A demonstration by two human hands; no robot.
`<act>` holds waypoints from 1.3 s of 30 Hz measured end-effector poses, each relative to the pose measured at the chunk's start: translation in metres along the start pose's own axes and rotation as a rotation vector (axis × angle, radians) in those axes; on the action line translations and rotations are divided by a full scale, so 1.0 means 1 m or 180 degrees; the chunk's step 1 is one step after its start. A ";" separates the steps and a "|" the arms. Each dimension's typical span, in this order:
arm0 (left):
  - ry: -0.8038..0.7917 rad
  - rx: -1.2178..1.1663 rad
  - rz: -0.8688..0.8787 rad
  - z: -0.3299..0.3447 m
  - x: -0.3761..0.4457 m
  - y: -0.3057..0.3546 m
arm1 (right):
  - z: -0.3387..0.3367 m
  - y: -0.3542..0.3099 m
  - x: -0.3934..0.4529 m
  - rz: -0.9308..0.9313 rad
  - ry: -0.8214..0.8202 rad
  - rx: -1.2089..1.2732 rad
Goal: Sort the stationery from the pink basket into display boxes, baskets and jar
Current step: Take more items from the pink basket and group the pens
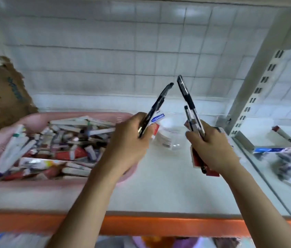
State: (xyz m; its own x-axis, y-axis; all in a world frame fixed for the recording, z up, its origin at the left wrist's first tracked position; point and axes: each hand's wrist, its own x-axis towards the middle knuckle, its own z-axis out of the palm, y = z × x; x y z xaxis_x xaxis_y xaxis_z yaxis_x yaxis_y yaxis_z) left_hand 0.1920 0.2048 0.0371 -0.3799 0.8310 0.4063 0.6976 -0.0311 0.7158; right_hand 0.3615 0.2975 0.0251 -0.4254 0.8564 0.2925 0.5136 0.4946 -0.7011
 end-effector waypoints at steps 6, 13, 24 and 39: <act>-0.0535 -0.0282 -0.0330 0.120 -0.030 0.063 | -0.072 0.113 -0.041 0.0448 -0.0084 -0.0140; -0.0764 -0.0366 -0.0510 0.180 -0.053 0.075 | -0.115 0.171 -0.063 0.0620 -0.0095 -0.0199; -0.0925 -0.0393 -0.0236 0.234 -0.042 0.110 | -0.161 0.207 -0.059 0.0558 0.0146 0.0033; -0.0805 -0.0171 -0.0129 0.433 -0.009 0.263 | -0.321 0.357 -0.051 0.0555 0.0417 -0.0258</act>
State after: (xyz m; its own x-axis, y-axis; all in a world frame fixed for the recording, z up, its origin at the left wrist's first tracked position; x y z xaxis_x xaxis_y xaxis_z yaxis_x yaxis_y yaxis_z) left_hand 0.6420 0.4298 -0.0241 -0.2382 0.9444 0.2265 0.6489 -0.0187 0.7606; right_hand 0.8059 0.4780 -0.0317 -0.2273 0.9393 0.2572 0.6313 0.3432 -0.6954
